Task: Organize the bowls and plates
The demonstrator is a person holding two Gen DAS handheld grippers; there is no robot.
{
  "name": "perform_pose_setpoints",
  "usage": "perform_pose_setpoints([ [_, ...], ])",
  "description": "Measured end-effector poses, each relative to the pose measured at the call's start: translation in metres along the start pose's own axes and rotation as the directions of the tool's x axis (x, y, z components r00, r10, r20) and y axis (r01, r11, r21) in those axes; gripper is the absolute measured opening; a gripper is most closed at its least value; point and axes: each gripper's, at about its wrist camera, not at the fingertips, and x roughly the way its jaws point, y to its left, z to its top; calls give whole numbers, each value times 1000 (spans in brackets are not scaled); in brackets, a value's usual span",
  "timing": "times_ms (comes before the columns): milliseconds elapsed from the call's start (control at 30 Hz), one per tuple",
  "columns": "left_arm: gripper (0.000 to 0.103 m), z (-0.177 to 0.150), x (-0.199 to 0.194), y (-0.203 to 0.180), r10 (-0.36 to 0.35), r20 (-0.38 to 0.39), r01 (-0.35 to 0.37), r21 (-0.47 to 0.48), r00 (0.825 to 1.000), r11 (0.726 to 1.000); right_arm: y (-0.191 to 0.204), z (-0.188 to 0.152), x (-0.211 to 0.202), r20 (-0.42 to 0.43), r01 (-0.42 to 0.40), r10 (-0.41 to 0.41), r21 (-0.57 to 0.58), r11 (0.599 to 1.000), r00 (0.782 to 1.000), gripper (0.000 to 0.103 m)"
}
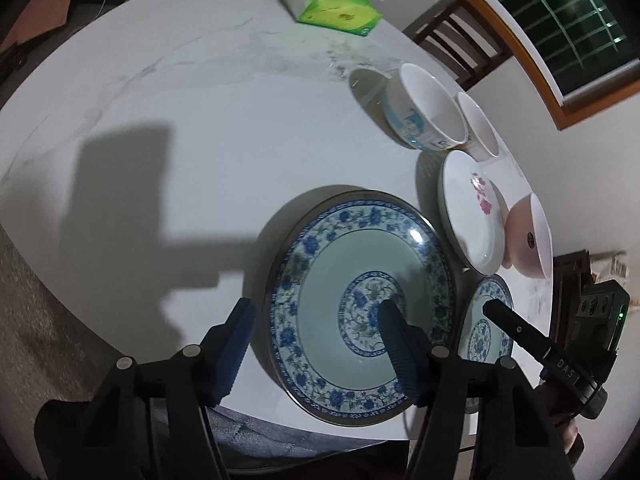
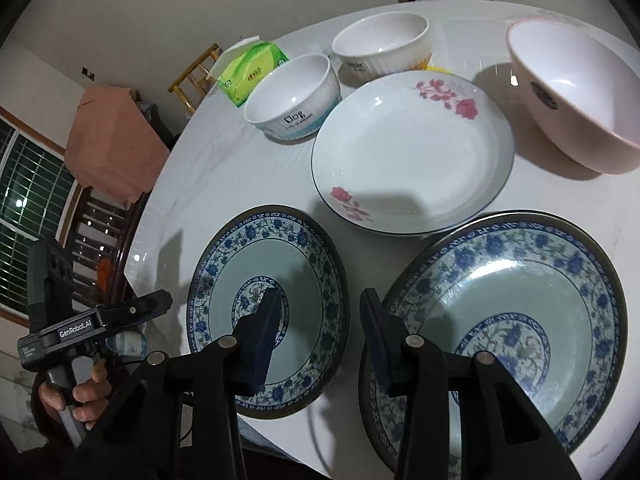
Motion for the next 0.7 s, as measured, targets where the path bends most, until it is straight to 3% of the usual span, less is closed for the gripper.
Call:
perform_pose_setpoints([
  [133,65,0,6,8,-1,-15,0,-25,1000,1000,2,5,12,-27,3,-3,-8,1000,1000,37],
  [267,51,-1,14,14,-9,-38,8,-50,999,999,5,11,26,-59,4,-6,-23,1000,998,36],
  [700,41,-3,29,22,-33,-75,28,-66,997,997,1,26,52,-120,16,-20,-29,999,993,24],
])
